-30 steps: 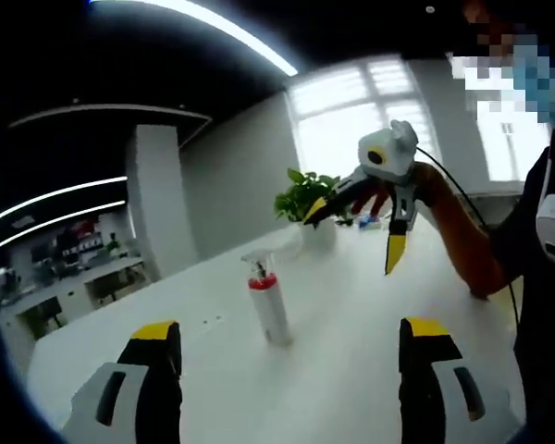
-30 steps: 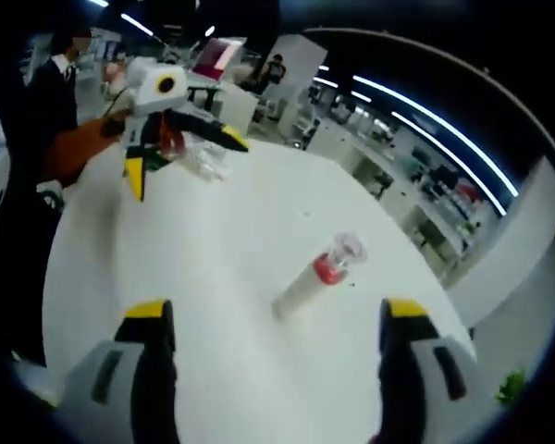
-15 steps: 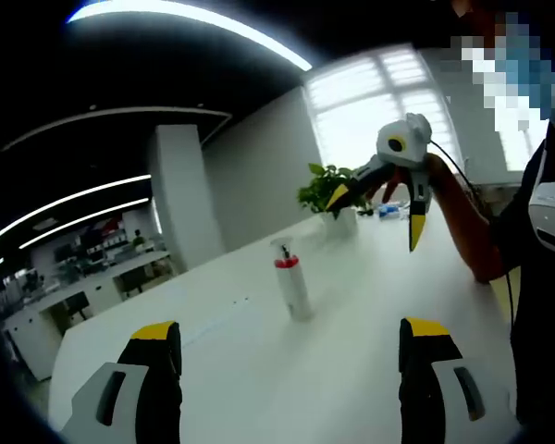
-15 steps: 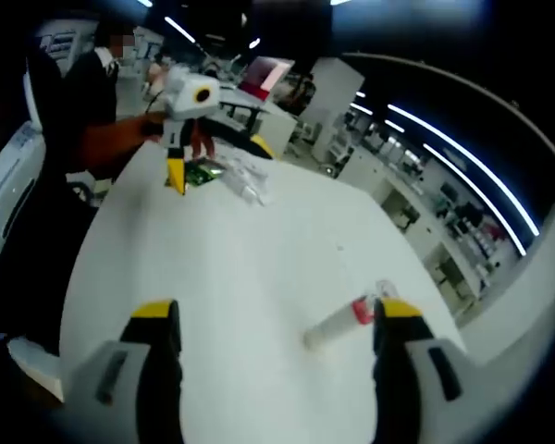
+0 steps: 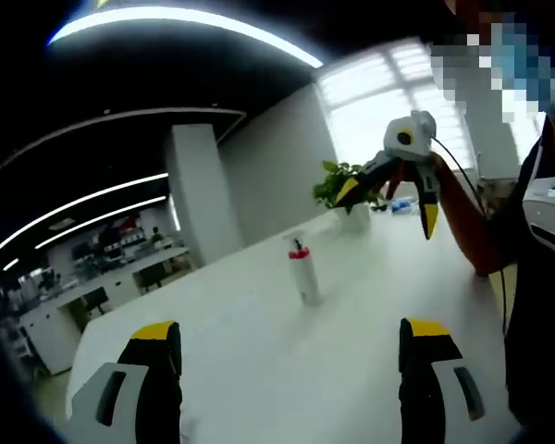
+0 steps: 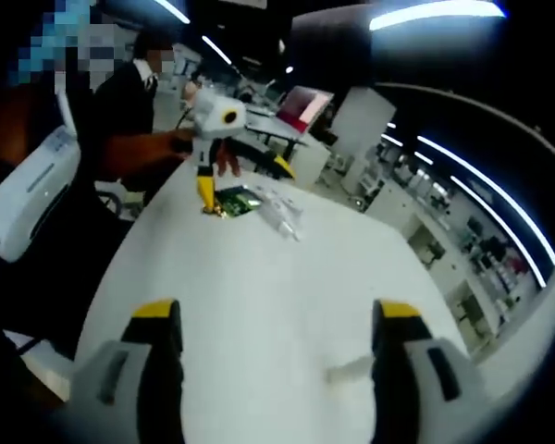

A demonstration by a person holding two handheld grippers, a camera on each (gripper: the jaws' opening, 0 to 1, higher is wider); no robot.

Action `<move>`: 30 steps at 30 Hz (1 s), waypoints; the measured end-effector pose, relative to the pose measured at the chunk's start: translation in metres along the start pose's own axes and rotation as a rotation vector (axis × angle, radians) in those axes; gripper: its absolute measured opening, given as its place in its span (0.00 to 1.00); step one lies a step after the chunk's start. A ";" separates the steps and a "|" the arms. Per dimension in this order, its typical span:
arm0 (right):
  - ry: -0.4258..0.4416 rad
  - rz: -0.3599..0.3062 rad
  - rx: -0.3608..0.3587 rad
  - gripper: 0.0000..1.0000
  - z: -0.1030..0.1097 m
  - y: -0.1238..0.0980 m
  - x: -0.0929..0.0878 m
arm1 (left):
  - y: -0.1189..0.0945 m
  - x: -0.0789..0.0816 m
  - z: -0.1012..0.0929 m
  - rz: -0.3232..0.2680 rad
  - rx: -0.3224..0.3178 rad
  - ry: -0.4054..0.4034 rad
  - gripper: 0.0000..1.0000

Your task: Arrange the skincare products in the storage area until every visible bottle or jar stands upright without overlapping.

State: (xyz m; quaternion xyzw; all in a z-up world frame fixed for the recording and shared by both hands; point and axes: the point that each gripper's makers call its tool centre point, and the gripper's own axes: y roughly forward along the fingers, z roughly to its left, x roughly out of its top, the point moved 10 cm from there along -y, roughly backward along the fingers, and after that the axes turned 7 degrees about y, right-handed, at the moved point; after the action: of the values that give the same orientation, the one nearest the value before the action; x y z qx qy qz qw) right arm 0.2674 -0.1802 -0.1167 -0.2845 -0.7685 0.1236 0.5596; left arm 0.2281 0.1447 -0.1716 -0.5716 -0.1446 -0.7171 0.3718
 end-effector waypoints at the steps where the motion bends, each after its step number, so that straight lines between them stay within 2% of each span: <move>1: -0.008 0.005 0.008 0.84 0.000 0.004 0.001 | -0.003 -0.001 0.000 0.003 0.006 0.001 0.99; 7: -0.022 0.006 0.038 0.84 0.006 0.015 0.006 | -0.024 -0.005 -0.001 0.005 0.042 -0.004 1.00; 15: -0.046 -0.042 0.102 0.81 0.017 0.028 0.019 | -0.051 -0.016 0.002 0.007 0.091 -0.027 1.00; 22: -0.050 -0.050 0.149 0.79 0.025 0.049 0.024 | -0.072 -0.022 0.004 0.009 0.124 -0.041 1.00; 24: -0.036 -0.062 0.181 0.78 0.027 0.056 0.024 | -0.077 -0.024 0.005 0.008 0.132 -0.050 0.99; 30: -0.013 -0.069 0.203 0.76 0.031 0.078 0.027 | -0.091 -0.030 0.006 0.016 0.159 -0.051 1.00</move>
State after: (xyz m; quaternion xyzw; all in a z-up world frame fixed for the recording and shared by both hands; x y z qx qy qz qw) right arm 0.2559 -0.0975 -0.1457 -0.1989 -0.7650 0.1836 0.5844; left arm 0.1711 0.2218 -0.1776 -0.5596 -0.2060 -0.6856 0.4176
